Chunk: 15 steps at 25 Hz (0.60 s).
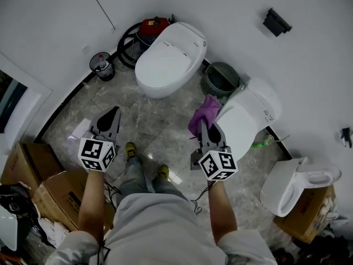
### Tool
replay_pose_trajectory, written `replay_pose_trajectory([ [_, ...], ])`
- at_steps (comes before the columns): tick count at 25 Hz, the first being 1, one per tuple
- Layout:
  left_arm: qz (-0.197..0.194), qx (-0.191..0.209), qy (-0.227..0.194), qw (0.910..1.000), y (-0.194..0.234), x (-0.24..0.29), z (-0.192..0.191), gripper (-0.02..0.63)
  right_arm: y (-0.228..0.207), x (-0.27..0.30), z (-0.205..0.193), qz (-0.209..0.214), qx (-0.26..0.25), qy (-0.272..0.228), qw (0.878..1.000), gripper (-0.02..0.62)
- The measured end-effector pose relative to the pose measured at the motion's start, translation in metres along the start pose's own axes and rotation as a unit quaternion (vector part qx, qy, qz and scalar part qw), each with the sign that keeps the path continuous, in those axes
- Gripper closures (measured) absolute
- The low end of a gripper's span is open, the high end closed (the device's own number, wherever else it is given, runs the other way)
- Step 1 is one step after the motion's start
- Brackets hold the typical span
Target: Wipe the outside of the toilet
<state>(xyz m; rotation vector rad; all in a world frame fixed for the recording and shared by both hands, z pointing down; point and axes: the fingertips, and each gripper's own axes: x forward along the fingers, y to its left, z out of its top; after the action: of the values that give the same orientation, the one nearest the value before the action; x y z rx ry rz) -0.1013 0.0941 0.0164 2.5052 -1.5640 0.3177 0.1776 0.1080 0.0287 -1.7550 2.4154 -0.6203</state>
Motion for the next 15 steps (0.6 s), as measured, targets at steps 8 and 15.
replay_pose_trajectory([
  [8, -0.025, -0.005, 0.005, 0.9997, 0.079, 0.052, 0.0, 0.594, 0.019, 0.073, -0.003, -0.035, -0.001, -0.003, 0.999, 0.538],
  [15, -0.046, -0.013, 0.028, 0.9985, 0.14, 0.099, -0.019, 0.594, 0.023, 0.143, -0.017, -0.064, -0.008, -0.005, 0.998, 0.538],
])
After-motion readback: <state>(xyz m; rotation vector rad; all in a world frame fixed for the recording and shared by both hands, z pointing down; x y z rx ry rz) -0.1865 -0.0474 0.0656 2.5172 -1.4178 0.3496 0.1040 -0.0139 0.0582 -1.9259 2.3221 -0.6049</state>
